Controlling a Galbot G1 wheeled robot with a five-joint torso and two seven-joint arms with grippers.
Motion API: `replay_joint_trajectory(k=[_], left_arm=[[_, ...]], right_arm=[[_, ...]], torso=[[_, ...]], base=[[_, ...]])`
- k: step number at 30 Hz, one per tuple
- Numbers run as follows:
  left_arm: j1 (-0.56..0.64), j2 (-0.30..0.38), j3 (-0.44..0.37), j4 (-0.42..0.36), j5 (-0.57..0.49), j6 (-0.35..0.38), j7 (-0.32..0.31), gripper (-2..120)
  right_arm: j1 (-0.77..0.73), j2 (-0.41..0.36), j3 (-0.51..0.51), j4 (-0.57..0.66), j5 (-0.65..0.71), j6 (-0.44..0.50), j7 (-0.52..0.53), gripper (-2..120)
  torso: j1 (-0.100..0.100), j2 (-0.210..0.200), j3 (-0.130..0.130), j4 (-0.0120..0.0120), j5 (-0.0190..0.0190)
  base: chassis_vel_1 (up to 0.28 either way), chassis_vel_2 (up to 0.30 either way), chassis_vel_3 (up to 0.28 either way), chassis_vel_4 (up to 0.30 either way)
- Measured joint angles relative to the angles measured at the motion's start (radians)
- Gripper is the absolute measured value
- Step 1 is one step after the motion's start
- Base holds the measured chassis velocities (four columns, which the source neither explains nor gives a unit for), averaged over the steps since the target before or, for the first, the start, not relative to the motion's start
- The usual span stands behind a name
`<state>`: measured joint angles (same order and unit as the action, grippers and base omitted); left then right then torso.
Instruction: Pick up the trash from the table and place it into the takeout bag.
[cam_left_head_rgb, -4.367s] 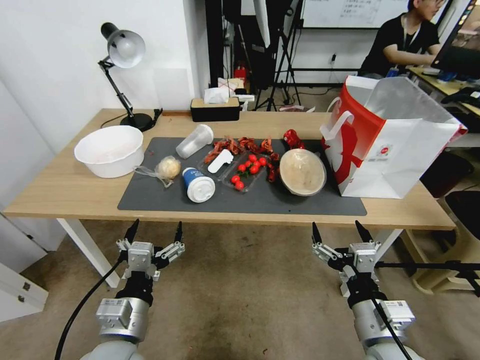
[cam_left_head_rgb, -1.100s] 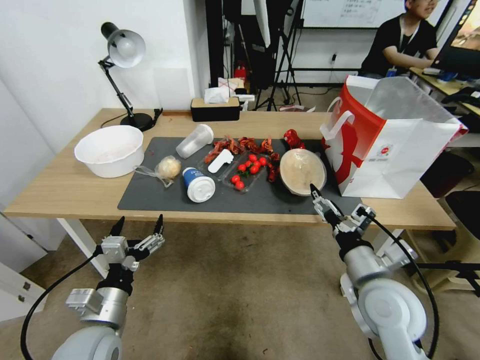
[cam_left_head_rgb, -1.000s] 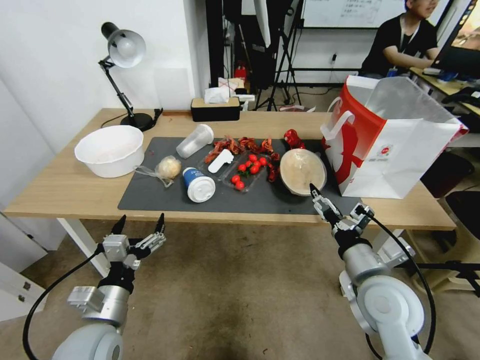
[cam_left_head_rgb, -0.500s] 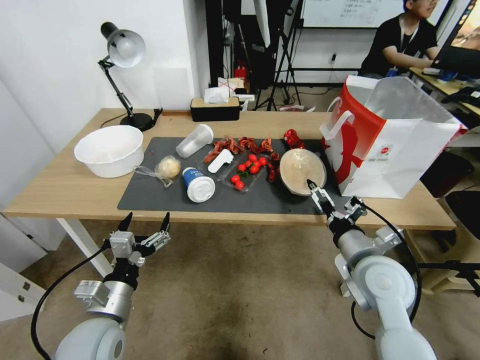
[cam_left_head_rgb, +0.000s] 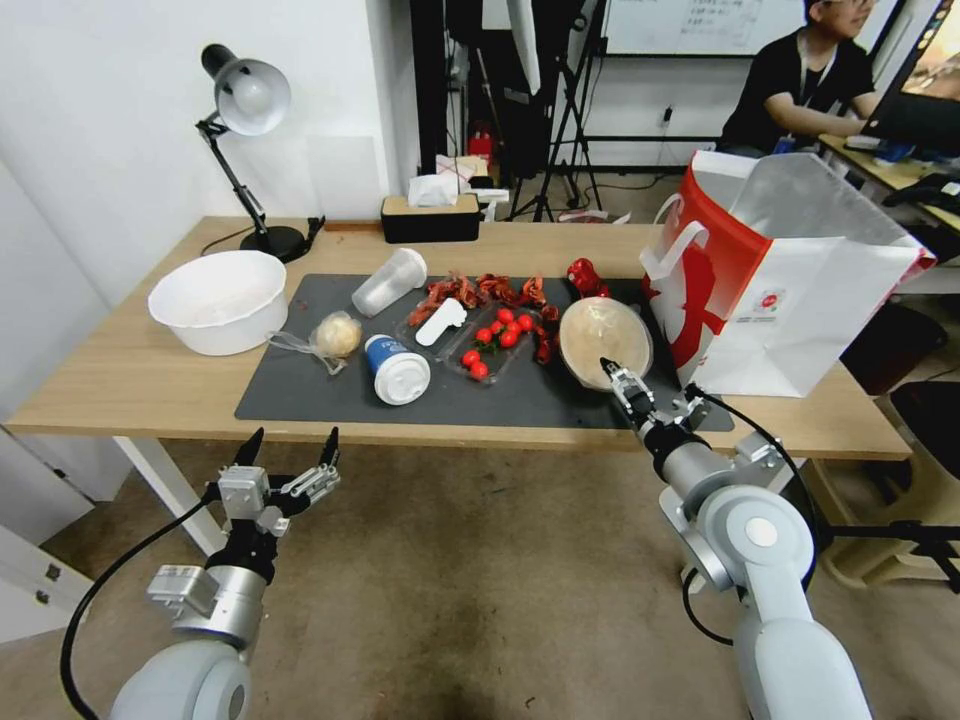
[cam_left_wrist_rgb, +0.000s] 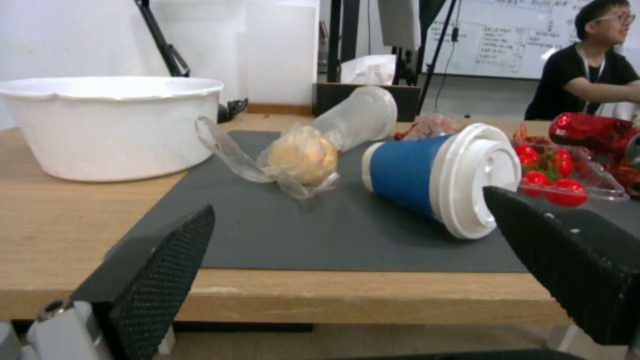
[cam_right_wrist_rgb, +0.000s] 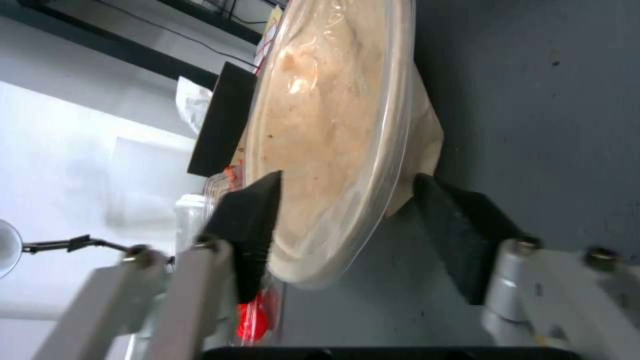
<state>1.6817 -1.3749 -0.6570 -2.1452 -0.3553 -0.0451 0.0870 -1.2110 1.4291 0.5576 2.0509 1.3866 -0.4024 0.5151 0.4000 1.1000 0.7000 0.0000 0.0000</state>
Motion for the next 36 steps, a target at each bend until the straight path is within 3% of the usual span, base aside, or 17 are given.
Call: replay_joint_trajectory(k=[14, 36], left_arm=[[-0.001, 0.002, 0.005, 0.004, 0.001, 0.000, -0.003, 100], [0.002, 0.002, 0.001, 0.000, 0.003, -0.002, -0.019, 100]], right_arm=[[0.002, -0.010, 0.008, -0.003, -0.016, 0.005, 0.009, 2], [-0.063, -0.173, 0.026, 0.104, -0.573, 0.036, -0.312, 0]], torso=[[0.000, 0.000, 0.000, 0.0000, 0.0000], [0.000, 0.000, 0.000, 0.0000, -0.0003]], base=[[0.000, 0.000, 0.000, 0.000], [0.000, 0.000, 0.000, 0.000]])
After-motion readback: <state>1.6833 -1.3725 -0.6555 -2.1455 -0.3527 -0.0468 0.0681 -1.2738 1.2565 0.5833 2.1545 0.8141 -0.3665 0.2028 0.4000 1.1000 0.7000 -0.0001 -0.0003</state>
